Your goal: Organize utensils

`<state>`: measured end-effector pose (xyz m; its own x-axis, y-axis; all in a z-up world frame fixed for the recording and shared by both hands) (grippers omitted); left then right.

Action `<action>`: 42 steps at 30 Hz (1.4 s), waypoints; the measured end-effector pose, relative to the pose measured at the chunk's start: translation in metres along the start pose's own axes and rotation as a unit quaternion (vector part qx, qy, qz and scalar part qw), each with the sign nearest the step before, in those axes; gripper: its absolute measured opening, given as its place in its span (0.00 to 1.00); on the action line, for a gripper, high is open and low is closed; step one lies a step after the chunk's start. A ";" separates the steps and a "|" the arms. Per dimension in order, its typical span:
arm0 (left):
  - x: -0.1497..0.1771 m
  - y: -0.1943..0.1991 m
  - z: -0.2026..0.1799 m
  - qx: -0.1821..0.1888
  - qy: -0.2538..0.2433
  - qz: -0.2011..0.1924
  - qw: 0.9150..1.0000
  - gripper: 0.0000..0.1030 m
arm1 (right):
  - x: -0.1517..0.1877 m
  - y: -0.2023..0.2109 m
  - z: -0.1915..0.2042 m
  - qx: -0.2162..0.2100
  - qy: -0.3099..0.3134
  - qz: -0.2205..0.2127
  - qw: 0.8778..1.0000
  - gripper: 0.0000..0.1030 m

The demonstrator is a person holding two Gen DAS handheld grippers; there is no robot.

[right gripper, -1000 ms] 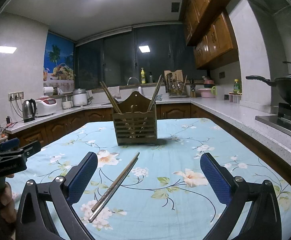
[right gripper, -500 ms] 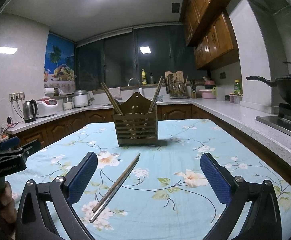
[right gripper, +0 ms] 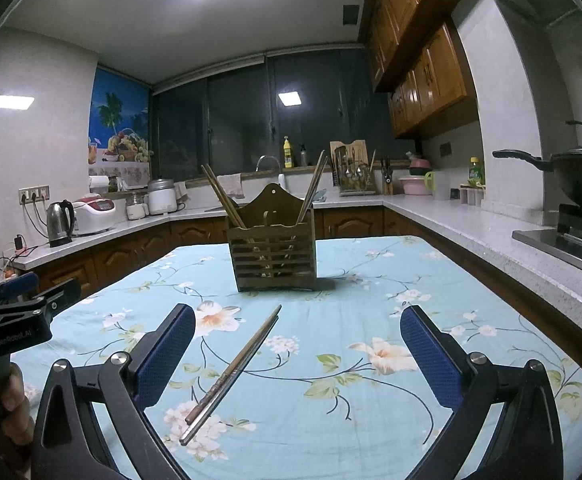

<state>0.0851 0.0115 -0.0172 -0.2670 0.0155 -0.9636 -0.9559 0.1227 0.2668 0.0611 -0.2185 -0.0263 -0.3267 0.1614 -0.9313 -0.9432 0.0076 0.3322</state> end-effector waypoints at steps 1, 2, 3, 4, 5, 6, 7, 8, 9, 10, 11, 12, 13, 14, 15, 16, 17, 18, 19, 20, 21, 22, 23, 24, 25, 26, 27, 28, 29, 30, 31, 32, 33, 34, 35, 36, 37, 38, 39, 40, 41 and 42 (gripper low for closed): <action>0.000 0.000 0.000 0.000 -0.001 0.000 1.000 1.00 | 0.000 0.000 0.000 0.000 0.000 0.000 1.000 1.00; 0.000 0.000 0.000 0.000 -0.001 0.000 1.000 1.00 | 0.000 0.000 0.000 0.000 0.000 0.000 1.000 1.00; -0.001 0.001 0.001 -0.001 -0.001 0.000 1.000 1.00 | 0.000 0.000 0.000 0.000 0.000 0.001 1.000 1.00; -0.001 0.001 0.000 -0.001 -0.001 -0.001 1.000 1.00 | 0.000 0.000 0.000 0.000 0.000 0.000 1.000 1.00; -0.001 0.001 0.001 -0.001 -0.001 -0.002 1.000 1.00 | 0.000 0.000 0.000 0.000 0.000 0.000 1.000 1.00; -0.001 0.001 0.001 0.000 -0.001 -0.002 1.000 1.00 | 0.000 0.000 0.000 0.000 0.000 0.001 1.000 1.00; -0.001 0.002 0.001 -0.001 -0.001 -0.001 1.000 1.00 | 0.000 0.000 0.000 0.000 -0.001 0.001 1.000 1.00; -0.001 0.002 0.001 -0.002 -0.001 -0.001 1.000 1.00 | 0.000 0.000 0.000 0.000 -0.001 0.001 1.000 1.00; -0.001 0.003 0.001 -0.002 -0.002 -0.001 1.000 1.00 | 0.000 0.000 0.000 0.000 -0.001 0.000 1.000 1.00; -0.001 0.002 0.001 -0.002 -0.001 -0.002 1.000 1.00 | 0.000 0.000 0.000 0.000 -0.001 0.000 1.000 1.00; -0.002 0.002 0.001 -0.002 -0.001 -0.002 1.000 1.00 | 0.000 0.000 0.000 0.000 -0.001 0.000 1.000 1.00; -0.002 0.002 0.001 -0.001 -0.001 -0.002 1.000 1.00 | 0.000 0.000 0.000 0.000 -0.001 0.000 1.000 1.00; -0.001 0.002 0.001 -0.001 -0.001 -0.002 1.000 1.00 | 0.000 0.000 0.000 0.000 0.000 0.000 1.000 1.00; -0.002 0.002 0.001 -0.001 0.000 -0.001 1.000 1.00 | 0.000 0.000 0.001 0.000 0.000 0.001 1.000 1.00; -0.002 0.002 0.001 -0.002 0.000 -0.001 1.000 1.00 | 0.000 0.000 0.000 0.000 0.000 0.001 1.000 1.00; -0.001 0.002 0.000 -0.003 -0.001 -0.002 1.000 1.00 | 0.000 0.001 0.000 0.000 0.000 0.000 1.000 1.00; -0.001 0.002 0.001 -0.004 -0.002 -0.001 1.000 1.00 | 0.000 0.001 0.001 -0.001 0.000 0.000 1.000 1.00; -0.001 0.003 0.002 -0.005 -0.002 -0.001 1.000 1.00 | 0.000 0.000 0.001 0.000 -0.001 0.000 1.000 1.00; 0.000 0.002 0.002 -0.005 -0.002 -0.001 1.000 1.00 | 0.000 0.000 0.001 0.000 -0.001 0.000 1.000 1.00; 0.000 0.003 0.003 -0.006 -0.002 -0.001 1.000 1.00 | 0.000 0.000 0.001 -0.001 -0.001 0.000 1.000 1.00; 0.000 0.003 0.003 -0.007 -0.003 -0.002 1.000 1.00 | 0.000 0.001 0.001 0.000 -0.002 0.000 1.000 1.00; 0.001 0.003 0.003 -0.007 -0.003 -0.003 1.000 1.00 | 0.001 0.000 0.000 -0.001 -0.002 0.000 1.000 1.00; 0.001 0.004 0.003 -0.007 -0.003 -0.003 1.000 1.00 | 0.000 0.000 0.001 -0.001 -0.003 0.001 1.000 1.00; 0.001 0.004 0.003 -0.007 -0.004 -0.003 1.000 1.00 | 0.000 0.000 0.001 -0.001 -0.003 0.001 1.000 1.00; 0.001 0.004 0.003 -0.007 -0.004 -0.003 1.000 1.00 | 0.000 0.000 0.001 -0.001 -0.003 0.000 1.000 1.00; 0.001 0.005 0.004 -0.007 -0.004 -0.003 1.000 1.00 | 0.001 0.000 0.001 -0.001 -0.003 0.001 1.000 1.00; 0.001 0.005 0.004 -0.006 -0.004 -0.002 1.000 1.00 | 0.001 0.000 0.000 -0.001 -0.002 0.001 1.000 1.00; 0.001 0.004 0.003 -0.007 -0.005 -0.002 1.000 1.00 | 0.001 0.000 0.001 -0.001 -0.002 0.001 1.000 1.00; 0.001 0.005 0.003 -0.008 -0.006 -0.003 1.000 1.00 | 0.000 0.000 0.001 -0.001 -0.001 0.000 1.000 1.00; 0.001 0.004 0.003 -0.007 -0.005 -0.003 1.000 1.00 | 0.000 0.000 0.001 -0.001 -0.001 0.000 1.000 1.00; 0.001 0.004 0.003 -0.005 -0.005 -0.003 1.000 1.00 | 0.000 0.000 0.001 -0.001 -0.001 0.000 1.000 1.00; 0.001 0.004 0.004 -0.004 -0.005 -0.003 1.000 1.00 | 0.000 0.000 0.001 -0.001 -0.001 0.001 1.000 1.00; 0.001 0.003 0.004 -0.003 -0.006 -0.002 1.000 1.00 | 0.001 0.000 0.000 -0.001 -0.002 0.000 1.000 1.00; 0.000 0.003 0.004 -0.001 -0.006 -0.002 1.000 1.00 | 0.001 0.000 0.001 -0.001 -0.002 0.001 1.000 1.00; 0.000 0.004 0.004 0.000 -0.006 -0.002 1.000 1.00 | 0.000 0.000 0.001 -0.001 -0.002 0.001 1.000 1.00; 0.000 0.004 0.005 0.000 -0.006 -0.002 1.000 1.00 | 0.000 0.000 0.001 -0.001 -0.002 0.001 1.000 1.00; 0.000 0.003 0.004 0.000 -0.006 -0.002 1.000 1.00 | 0.000 0.001 0.001 -0.001 -0.003 0.000 1.000 1.00; 0.000 0.004 0.004 0.001 -0.006 -0.002 1.000 1.00 | 0.000 0.000 0.001 -0.001 -0.003 0.000 1.000 1.00; 0.000 0.004 0.005 0.001 -0.006 -0.002 1.000 1.00 | 0.000 0.000 0.001 -0.001 -0.002 0.000 1.000 1.00; 0.000 0.004 0.004 0.000 -0.006 -0.002 1.000 1.00 | 0.000 0.000 0.001 -0.001 -0.003 0.000 1.000 1.00; 0.000 0.004 0.004 0.000 -0.006 -0.001 1.000 1.00 | 0.000 0.001 0.001 -0.001 -0.003 0.000 1.000 1.00; 0.000 0.004 0.004 0.000 -0.007 -0.002 1.000 1.00 | 0.000 0.001 0.001 -0.001 -0.003 0.000 1.000 1.00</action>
<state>0.0820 0.0163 -0.0160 -0.2622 0.0282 -0.9646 -0.9568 0.1222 0.2637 0.0604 -0.2176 -0.0263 -0.3255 0.1672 -0.9307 -0.9436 0.0055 0.3310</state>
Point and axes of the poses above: each gripper's, at about its wrist camera, not at the fingertips, and y roughly against the way its jaws point, z to its left, x to its underside, the point moved 5 cm from there along -y, roughly the way its jaws point, and after that the axes turned 7 degrees about x, right-handed, at the moved point
